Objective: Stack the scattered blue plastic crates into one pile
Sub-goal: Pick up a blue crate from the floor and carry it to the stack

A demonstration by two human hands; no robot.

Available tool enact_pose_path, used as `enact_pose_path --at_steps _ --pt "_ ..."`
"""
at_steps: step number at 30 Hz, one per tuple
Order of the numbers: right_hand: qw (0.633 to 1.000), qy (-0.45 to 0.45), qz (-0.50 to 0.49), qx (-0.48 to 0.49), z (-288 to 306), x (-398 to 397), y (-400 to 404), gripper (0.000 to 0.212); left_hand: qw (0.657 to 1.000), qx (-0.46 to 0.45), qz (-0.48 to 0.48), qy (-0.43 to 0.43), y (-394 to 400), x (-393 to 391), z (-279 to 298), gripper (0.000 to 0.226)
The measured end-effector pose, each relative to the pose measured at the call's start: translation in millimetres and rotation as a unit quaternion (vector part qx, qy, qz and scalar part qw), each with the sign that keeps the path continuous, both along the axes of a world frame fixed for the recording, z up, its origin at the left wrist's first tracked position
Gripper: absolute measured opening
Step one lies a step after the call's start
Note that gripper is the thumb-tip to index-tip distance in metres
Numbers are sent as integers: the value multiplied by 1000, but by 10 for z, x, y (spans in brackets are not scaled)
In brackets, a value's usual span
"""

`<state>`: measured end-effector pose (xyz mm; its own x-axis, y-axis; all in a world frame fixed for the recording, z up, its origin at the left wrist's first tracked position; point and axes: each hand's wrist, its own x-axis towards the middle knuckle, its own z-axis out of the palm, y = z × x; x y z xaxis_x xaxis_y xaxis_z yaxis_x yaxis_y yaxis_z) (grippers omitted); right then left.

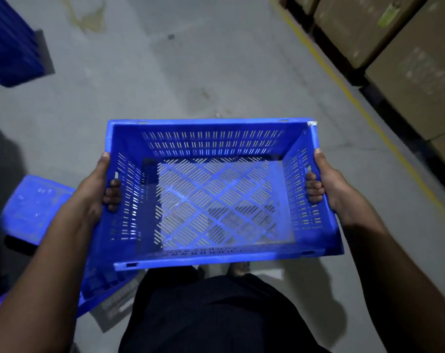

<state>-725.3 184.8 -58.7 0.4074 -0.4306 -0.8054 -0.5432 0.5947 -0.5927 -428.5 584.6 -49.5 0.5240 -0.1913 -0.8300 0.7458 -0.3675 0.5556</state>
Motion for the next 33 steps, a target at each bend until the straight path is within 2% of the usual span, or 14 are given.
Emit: enact_pose_path --at_steps 10,20,29,33 --pt "993 -3 117 -6 112 2241 -440 66 996 5 92 -16 6 1333 16 67" --pt "990 -5 138 -10 414 4644 -696 67 995 -3 96 -28 -210 3570 285 69" --pt "988 -10 154 -15 166 6989 -1306 66 994 -10 109 -21 -701 5808 112 68" --pt "984 -14 176 -17 221 8175 -1650 67 991 -4 128 -27 -965 6819 250 67"
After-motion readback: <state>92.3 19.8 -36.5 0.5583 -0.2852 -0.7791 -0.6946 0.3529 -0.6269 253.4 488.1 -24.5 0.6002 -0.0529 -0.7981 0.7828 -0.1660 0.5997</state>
